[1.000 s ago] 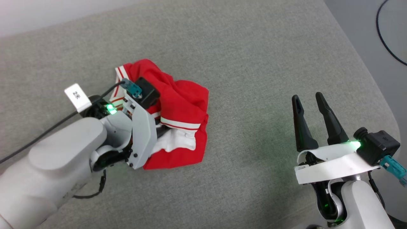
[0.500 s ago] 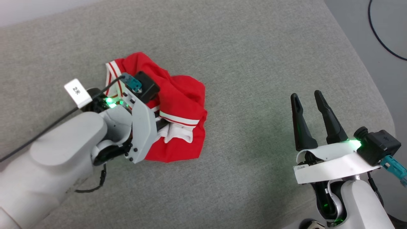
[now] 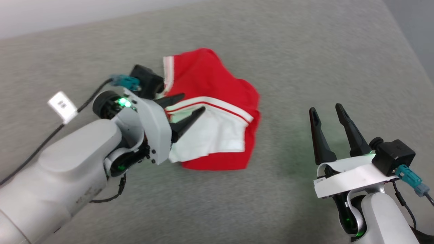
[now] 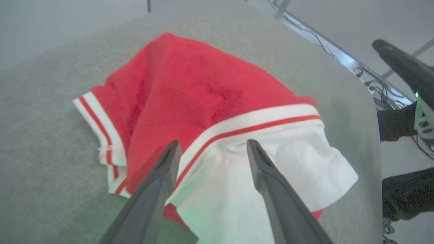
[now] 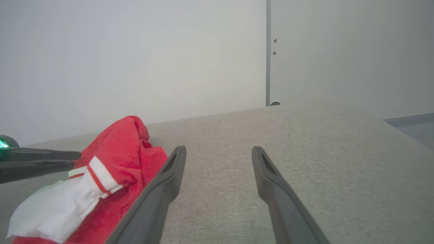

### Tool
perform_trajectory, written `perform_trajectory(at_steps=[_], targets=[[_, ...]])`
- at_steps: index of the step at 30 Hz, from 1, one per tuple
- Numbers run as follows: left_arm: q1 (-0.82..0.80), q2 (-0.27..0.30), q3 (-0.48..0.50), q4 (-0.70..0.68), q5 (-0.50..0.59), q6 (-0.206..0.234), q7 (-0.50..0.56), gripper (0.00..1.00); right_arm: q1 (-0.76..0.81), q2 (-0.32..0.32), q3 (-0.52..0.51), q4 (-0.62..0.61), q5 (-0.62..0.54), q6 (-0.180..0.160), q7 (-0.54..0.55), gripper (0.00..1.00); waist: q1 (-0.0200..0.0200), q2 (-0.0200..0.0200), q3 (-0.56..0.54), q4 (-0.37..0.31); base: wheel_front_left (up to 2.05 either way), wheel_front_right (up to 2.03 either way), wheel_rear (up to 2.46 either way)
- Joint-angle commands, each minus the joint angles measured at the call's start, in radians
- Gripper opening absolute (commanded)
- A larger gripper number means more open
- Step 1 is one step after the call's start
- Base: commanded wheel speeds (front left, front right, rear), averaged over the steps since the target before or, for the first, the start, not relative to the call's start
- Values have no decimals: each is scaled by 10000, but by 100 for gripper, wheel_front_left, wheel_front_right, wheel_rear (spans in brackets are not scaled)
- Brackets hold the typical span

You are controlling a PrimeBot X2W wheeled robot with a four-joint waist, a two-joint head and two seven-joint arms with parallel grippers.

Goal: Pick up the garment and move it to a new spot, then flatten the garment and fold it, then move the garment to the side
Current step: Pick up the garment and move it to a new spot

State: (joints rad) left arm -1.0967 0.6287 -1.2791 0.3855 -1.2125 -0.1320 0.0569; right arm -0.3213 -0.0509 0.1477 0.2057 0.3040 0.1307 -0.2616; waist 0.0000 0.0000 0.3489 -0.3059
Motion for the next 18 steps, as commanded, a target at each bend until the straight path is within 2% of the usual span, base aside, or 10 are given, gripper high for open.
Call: perform_trajectory(at_steps=[1,10,15,18], targets=[[131,22,7,36,-148,25,-289,100,-72,-3,-32,100,-94,1,-43,100,0,0,-746,1113,0,0,0],[1768,246,113,883,-1469,25,-2567,100,327,-7,-676,348,-760,1,411,100,0,0,-1590,2752,0,0,0],[2904,434,466,1027,-2111,25,-3124,100,740,-104,-1159,136,-898,1,711,100,0,0,-1825,3501,0,0,0],[3533,593,908,1117,-2085,25,-3211,100,1013,-155,-1446,-15,-928,1,851,100,0,0,-1969,3851,0,0,0]])
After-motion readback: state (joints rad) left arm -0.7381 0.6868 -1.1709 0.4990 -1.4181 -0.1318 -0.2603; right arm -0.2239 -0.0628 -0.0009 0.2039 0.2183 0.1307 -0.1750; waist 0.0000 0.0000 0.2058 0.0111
